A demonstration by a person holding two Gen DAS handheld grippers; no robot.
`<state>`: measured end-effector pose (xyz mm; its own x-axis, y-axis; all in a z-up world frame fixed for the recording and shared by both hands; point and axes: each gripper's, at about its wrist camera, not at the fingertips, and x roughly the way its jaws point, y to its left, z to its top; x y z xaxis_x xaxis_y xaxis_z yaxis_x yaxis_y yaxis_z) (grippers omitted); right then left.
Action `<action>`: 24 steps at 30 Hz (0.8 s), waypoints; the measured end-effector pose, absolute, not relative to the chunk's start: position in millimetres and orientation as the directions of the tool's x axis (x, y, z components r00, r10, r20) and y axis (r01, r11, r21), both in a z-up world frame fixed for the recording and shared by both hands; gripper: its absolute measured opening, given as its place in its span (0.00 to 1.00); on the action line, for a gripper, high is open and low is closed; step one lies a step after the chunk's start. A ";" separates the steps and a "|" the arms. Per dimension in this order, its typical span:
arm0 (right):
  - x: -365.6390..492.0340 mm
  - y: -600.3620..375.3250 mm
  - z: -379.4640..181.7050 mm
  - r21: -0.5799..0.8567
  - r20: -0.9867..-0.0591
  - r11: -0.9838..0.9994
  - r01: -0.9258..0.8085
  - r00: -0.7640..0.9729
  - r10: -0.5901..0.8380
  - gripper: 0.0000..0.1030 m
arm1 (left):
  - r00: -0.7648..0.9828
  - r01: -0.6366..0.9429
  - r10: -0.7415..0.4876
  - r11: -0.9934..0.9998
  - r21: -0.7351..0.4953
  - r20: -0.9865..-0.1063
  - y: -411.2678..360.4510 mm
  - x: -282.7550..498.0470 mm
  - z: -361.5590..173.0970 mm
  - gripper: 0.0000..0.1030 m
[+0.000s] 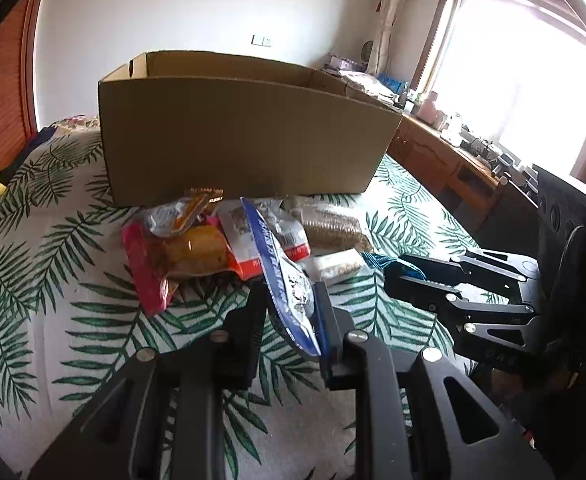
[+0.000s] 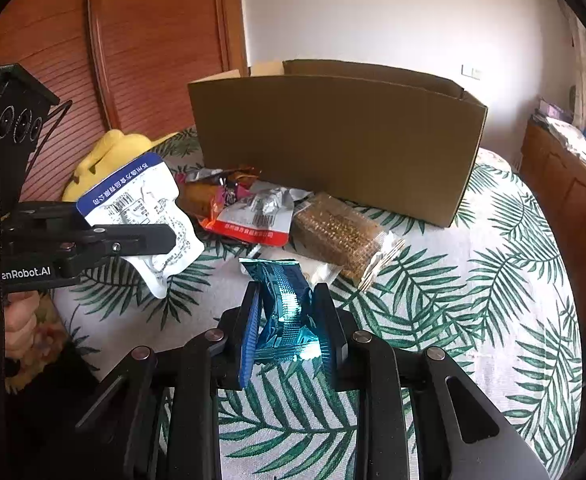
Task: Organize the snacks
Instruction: 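Lift both held packs and carry them over the cardboard box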
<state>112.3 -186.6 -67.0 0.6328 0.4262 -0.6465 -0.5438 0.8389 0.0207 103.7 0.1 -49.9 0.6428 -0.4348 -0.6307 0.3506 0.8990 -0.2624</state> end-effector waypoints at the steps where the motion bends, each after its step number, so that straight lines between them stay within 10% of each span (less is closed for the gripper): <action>1: 112.6 -187.0 -65.8 0.024 -0.644 0.840 -0.543 0.634 0.428 0.24 | 0.645 0.354 -0.438 0.897 -0.263 -0.626 0.3 105.1 -48.2 0.20; 24: 134.8 -199.2 -30.0 -0.013 -0.597 0.859 -0.511 0.693 0.403 0.24 | 0.709 0.405 -0.463 0.885 -0.230 -0.532 0.2 150.1 -7.7 0.20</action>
